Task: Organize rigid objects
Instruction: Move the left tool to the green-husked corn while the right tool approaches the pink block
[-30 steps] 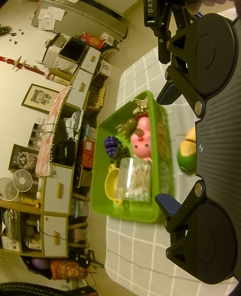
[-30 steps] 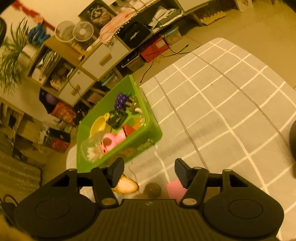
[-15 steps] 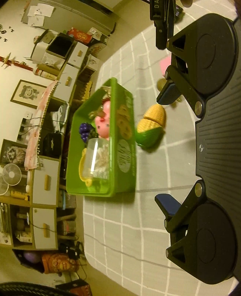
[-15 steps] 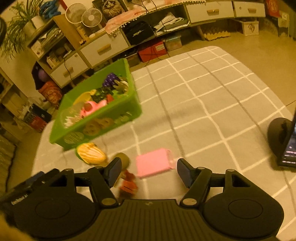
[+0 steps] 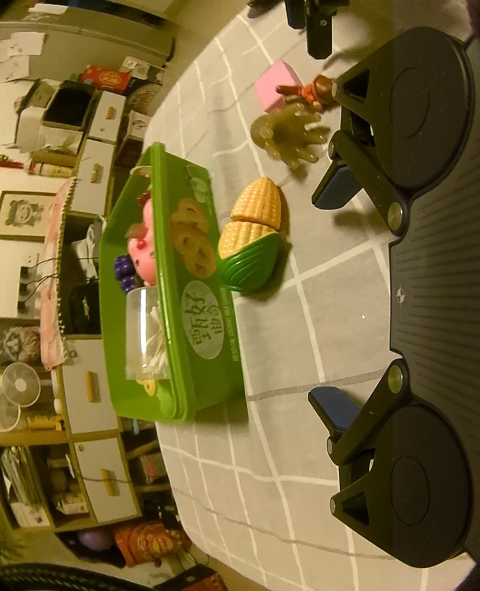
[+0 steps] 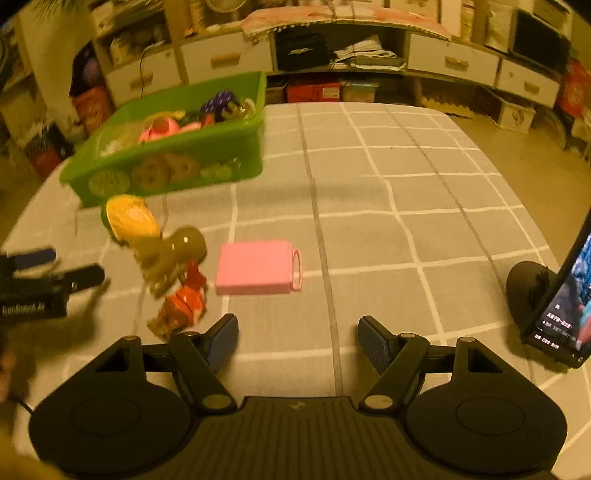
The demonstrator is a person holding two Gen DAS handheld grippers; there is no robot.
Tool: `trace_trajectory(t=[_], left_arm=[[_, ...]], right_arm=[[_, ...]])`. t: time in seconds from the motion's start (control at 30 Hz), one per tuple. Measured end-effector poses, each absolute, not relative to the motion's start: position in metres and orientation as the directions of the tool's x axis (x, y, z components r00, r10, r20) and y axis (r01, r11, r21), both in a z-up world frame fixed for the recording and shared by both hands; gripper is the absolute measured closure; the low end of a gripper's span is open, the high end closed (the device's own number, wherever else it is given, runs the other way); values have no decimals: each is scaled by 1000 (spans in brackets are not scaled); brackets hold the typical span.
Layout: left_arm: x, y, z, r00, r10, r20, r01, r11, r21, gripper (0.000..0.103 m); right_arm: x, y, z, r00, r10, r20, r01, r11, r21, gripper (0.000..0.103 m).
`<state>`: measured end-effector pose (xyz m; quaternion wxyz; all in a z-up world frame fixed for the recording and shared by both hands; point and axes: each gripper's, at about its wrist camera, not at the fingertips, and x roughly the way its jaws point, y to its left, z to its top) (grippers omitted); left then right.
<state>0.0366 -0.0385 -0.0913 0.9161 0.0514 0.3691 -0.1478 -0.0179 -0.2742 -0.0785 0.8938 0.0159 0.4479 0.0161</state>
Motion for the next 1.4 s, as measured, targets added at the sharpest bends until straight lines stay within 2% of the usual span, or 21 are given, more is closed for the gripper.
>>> trace_trajectory(t=[0.13,0.3,0.6,0.97,1.07,1.13,1.4], left_arm=[[43,-43,-97,674,-241,-698,330,944,-7,2],[52,-49,-98,675,-260,-690,350,937,-10,2],[63,-59,-97,673,-292,-680,371,928,-32,2],[70,-79,-96,684,-285,-671,354,935,-35,3],[69,-79,-95,696,-270,-665,329,944,-40,9],[67,-79,-94,705,-267,-658,324,945,-36,16],[61,-68,-94,738,-193,-647,259,966,7,17]], right_arm=[[-16,-274,-83,604,40,-796,-21,999,34,33],[-14,-266,-89,620,31,-784,-46,999,3,17],[-5,-263,-95,643,15,-766,-30,1000,-5,7],[-1,-262,-97,659,9,-752,-24,1000,-9,6],[1,-261,-98,665,7,-746,-20,1000,-9,6],[2,-261,-98,670,6,-742,-20,1000,-10,6],[8,-258,-99,680,3,-734,-12,1000,-7,7]])
